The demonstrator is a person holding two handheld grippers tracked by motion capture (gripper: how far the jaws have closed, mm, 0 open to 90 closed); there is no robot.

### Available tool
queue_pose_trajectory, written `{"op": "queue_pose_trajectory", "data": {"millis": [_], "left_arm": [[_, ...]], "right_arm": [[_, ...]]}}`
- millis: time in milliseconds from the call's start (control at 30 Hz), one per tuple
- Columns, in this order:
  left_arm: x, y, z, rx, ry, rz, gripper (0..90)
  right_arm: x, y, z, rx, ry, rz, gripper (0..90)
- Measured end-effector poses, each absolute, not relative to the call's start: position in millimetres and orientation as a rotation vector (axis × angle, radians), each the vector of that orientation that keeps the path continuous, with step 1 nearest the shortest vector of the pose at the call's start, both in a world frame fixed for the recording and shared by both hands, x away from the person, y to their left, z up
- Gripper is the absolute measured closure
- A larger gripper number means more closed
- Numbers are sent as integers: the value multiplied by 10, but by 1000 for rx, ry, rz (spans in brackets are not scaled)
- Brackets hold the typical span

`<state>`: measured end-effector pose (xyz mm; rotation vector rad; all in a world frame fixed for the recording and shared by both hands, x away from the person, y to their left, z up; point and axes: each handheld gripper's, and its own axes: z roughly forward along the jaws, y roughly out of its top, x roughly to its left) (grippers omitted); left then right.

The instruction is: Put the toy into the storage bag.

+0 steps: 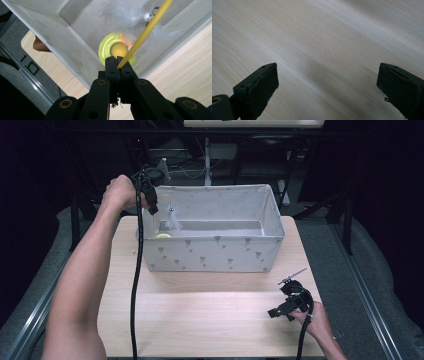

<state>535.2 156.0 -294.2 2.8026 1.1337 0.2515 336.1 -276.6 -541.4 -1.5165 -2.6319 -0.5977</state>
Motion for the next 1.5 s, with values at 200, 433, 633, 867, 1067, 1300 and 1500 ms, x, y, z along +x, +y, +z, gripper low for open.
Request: {"op": "queue_pose_trajectory", "data": {"millis": [200, 433, 633, 867, 1067, 1300, 1500], "left_arm": [[5326, 1619, -3026, 2813, 1148, 231, 879], [5306, 1673, -3152, 2827, 1172, 208, 879], [5300, 1734, -3270, 2828, 1186, 186, 879], [5295, 1761, -3394, 2846, 1201, 168, 878], [5304, 1752, -3525, 2874, 1206, 147, 878], [5313, 1717, -3622, 2897, 1199, 145, 877], [5309, 1706, -3626, 2905, 1207, 137, 875]], "right_arm": [[3365, -2767, -5409, -1507, -2638, -583, 37], [3365, -2766, -5412, -1505, -2639, -587, 37], [3364, -2765, -5412, -1504, -2640, -583, 38], [3364, -2759, -5415, -1507, -2641, -588, 38], [3364, -2759, -5415, -1505, -2642, -587, 38], [3365, -2763, -5413, -1504, -2641, -582, 38], [3364, -2758, -5415, -1505, -2642, -584, 38]]}}
